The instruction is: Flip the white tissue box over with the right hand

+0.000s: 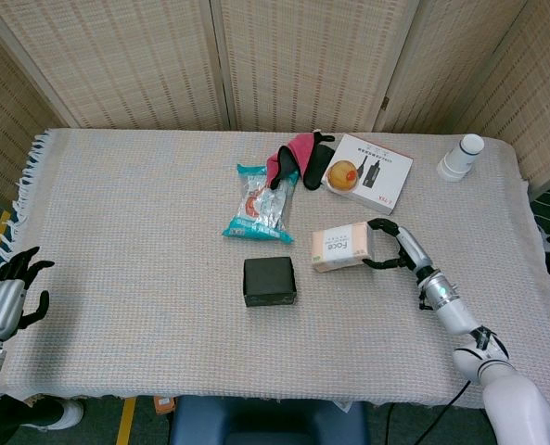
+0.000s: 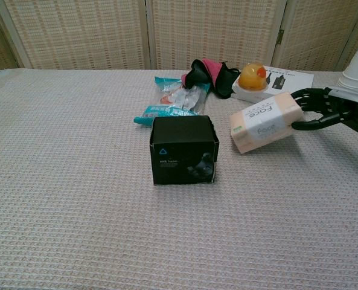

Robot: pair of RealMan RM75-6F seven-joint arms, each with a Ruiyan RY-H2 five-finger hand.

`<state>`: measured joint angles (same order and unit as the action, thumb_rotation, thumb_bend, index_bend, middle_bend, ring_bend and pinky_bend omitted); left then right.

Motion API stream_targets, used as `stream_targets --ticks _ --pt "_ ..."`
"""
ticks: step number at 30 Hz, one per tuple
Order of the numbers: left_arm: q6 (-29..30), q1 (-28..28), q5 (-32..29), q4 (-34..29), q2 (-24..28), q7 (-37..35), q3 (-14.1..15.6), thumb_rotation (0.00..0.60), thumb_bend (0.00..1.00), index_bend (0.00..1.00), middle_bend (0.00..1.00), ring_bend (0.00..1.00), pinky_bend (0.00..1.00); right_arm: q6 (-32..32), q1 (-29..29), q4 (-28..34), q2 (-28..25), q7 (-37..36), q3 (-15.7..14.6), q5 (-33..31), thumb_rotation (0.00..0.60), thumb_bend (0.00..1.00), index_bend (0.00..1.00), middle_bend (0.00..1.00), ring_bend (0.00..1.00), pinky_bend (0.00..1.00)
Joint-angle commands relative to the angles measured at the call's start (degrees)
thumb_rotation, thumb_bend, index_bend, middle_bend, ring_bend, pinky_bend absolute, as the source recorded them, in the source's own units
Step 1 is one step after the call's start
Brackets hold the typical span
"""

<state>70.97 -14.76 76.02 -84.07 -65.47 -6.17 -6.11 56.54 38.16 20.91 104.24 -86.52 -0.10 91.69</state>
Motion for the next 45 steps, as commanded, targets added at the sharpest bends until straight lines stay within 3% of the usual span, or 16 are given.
stream_targets --ticks 1,9,16,18,20,22,28,31,34,38,41,45 --pt "0.0 0.0 0.1 0.0 0.0 0.1 0.1 0.600 0.55 0.23 0.00 0.00 0.12 0.5 0.2 -1.4 0.6 6.4 0.7 -0.9 0.600 0.23 0.43 0.37 0.24 0.00" --pt "0.0 0.0 0.1 -0.4 0.0 0.5 0.1 0.600 0.55 0.22 0.00 0.00 0.12 -3.1 0.8 3.7 -3.8 17.3 -0.8 -0.4 0.600 0.23 0.42 0.37 0.24 0.00" --pt "0.0 -0.1 0.2 -0.5 0.0 0.7 0.2 0.600 0.56 0.23 0.00 0.00 0.12 -9.4 1.9 11.4 -8.4 21.9 -1.5 -1.5 0.600 0.23 0.31 0.37 0.17 0.00" --pt "0.0 -0.1 0.1 -0.4 -0.1 0.7 0.1 0.600 0.56 0.22 0.00 0.00 0.12 -11.5 2.4 13.6 -9.6 22.8 -1.8 -1.7 0.600 0.22 0.23 0.30 0.09 0.00" --pt "0.0 -0.1 0.1 -0.4 -0.1 0.8 0.1 0.600 0.56 0.22 0.00 0.00 0.12 -13.0 2.8 15.6 -10.7 23.0 -1.9 -2.0 0.600 0.14 0.09 0.11 0.01 0.00" --pt "0.0 -0.1 0.1 -0.4 -0.1 0.8 0.1 0.600 0.56 0.22 0.00 0.00 0.12 -13.2 2.9 16.8 -11.3 23.2 -1.7 -2.4 0.600 0.06 0.01 0.01 0.00 0.00" --pt "-0.1 -0.1 0.0 -0.4 -0.1 0.9 0.1 0.600 0.56 0.22 0.00 0.00 0.12 -11.0 2.3 18.3 -12.0 26.2 -0.5 -3.4 0.600 0.03 0.00 0.00 0.00 0.00" --pt "-0.2 -0.2 0.0 -0.5 -0.1 1.0 0.1 0.600 0.56 0.22 0.00 0.00 0.12 -10.2 2.1 22.2 -14.7 29.3 -0.3 -3.7 0.600 0.03 0.00 0.00 0.00 0.00" --pt "0.0 -0.1 0.2 -0.5 0.0 0.8 0.2 0.600 0.55 0.22 0.00 0.00 0.12 -7.4 0.7 30.5 -20.2 35.0 0.4 -4.5 0.600 0.03 0.00 0.00 0.00 0.00" --pt "-0.3 -0.2 -0.1 -0.4 -0.1 0.8 0.2 0.600 0.55 0.22 0.00 0.00 0.12 7.3 -6.2 48.0 -28.8 46.0 2.7 -5.5 0.600 0.03 0.00 0.00 0.00 0.00" --pt "-0.6 -0.3 0.0 -0.3 -0.3 1.0 0.2 0.600 0.56 0.22 0.00 0.00 0.12 18.9 -11.8 58.2 -31.5 54.4 4.3 -5.8 0.600 0.03 0.00 0.00 0.00 0.00" --pt "-0.6 -0.4 0.2 -0.3 -0.5 1.4 0.3 0.600 0.56 0.22 0.00 0.00 0.12 24.0 -16.6 68.0 -34.7 68.2 1.6 -4.7 0.600 0.03 0.00 0.00 0.00 0.00"
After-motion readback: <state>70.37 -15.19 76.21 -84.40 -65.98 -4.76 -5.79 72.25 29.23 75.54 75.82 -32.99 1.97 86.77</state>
